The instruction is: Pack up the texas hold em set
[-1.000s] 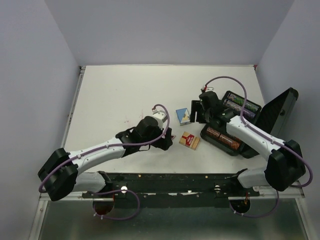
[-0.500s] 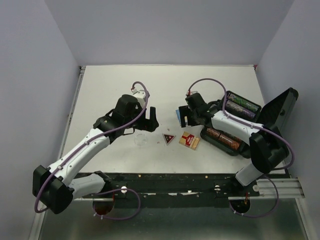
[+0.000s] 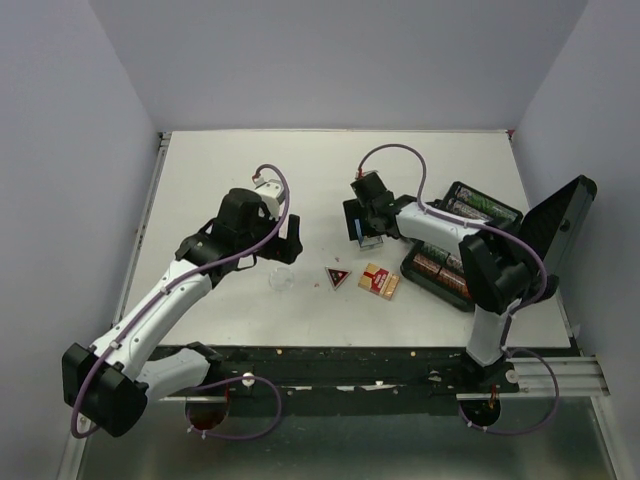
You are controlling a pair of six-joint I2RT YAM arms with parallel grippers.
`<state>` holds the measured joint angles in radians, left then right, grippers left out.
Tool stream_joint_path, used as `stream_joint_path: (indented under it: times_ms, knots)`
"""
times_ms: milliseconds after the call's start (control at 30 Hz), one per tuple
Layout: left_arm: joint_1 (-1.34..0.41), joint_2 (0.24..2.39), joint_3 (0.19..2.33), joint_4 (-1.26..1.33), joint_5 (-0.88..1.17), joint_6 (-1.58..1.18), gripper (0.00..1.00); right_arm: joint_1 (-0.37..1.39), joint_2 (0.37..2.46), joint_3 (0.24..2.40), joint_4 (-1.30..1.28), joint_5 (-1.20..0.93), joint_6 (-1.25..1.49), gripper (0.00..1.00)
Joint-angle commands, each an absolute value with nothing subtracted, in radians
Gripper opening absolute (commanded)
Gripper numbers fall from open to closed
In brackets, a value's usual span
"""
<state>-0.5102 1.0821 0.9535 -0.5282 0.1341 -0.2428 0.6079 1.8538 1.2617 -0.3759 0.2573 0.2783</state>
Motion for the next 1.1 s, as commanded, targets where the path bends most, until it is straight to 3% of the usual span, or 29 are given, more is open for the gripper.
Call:
stream_joint_path:
  times_ms: [0,167,300,467,533,633,1067]
  knots:
    - [-0.505,1.037,0.937,-0.528,0.133,-0.219,0.97,0.615,1.934,1.328,-0.409,0.354,0.285,0.91]
    - [-0.503,1.02,0.933,-0.525,0.163,-0.224,0.97,0.615,2.003,1.39,-0.448,0.393,0.302,0.89]
    - [-0.505,1.008,0.928,-0.523,0.167,-0.229,0.97,0.614,2.023,1.394,-0.457,0.387,0.314,0.8]
    - [-0.503,0.994,0.922,-0.515,0.181,-0.233,0.97,0.614,2.008,1.345,-0.419,0.354,0.337,0.43]
    - [-0.505,0.991,0.92,-0.517,0.181,-0.233,0.97,0.614,1.985,1.332,-0.408,0.359,0.353,0.16]
    - [-0.505,0.994,0.919,-0.515,0.179,-0.235,0.97,0.614,1.938,1.341,-0.406,0.367,0.37,0.01]
    - [-0.505,0.991,0.914,-0.512,0.175,-0.236,0.97,0.448,1.64,1.284,-0.5,0.517,0.595,0.01]
